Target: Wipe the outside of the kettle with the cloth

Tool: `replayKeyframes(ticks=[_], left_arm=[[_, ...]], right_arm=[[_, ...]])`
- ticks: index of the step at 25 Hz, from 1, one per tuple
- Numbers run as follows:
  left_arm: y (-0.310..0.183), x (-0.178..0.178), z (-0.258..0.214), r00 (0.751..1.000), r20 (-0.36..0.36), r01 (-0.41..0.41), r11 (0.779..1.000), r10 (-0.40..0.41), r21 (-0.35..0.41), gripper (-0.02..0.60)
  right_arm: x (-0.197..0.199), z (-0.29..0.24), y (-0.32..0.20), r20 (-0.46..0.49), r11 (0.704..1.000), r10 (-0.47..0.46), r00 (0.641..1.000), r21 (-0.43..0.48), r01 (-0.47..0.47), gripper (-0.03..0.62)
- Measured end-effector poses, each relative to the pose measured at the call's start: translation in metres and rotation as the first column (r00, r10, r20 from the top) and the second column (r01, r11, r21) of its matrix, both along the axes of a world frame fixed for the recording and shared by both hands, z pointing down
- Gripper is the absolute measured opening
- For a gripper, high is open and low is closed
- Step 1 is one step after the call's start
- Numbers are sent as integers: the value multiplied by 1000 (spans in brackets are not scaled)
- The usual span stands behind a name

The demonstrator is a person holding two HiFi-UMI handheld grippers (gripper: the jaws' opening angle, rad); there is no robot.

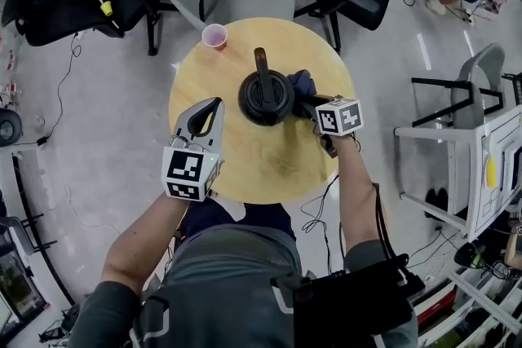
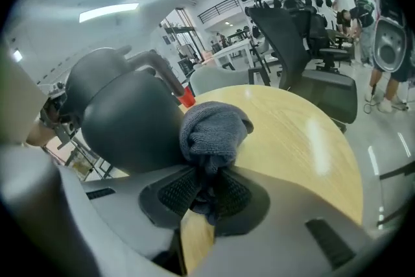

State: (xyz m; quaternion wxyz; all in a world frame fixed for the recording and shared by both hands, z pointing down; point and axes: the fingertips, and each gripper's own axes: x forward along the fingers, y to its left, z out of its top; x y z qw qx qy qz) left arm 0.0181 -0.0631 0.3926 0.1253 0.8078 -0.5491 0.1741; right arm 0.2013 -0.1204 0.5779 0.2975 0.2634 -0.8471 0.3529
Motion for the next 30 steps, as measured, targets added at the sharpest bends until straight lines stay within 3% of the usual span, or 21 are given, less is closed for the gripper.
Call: replayKeyframes(ticks=[8,16,19,23,26,30], left_arm=[[-2,7,-34,986,-27,-162,986,163,43,9],[5,-7,-75,942,-200,-262,963,270,63,9],[6,-19,-94,932,-204,-289,954,300,80,9],[3,-31,-119,933,-122,-322,937,338,136,9],[4,-41,-136,939,-89,-311,932,331,184,9],[4,-59,-164,947,-105,-272,933,303,237,9]], right_arm=[[8,-78,47,60,986,143,988,83,-147,81],[-3,-186,76,92,929,216,972,285,-234,81],[-12,-225,86,93,899,232,968,361,-250,81],[-19,-275,96,124,840,275,953,451,-301,83],[-23,-307,107,137,793,299,944,515,-326,83],[-28,-341,118,135,732,342,930,583,-354,83]])
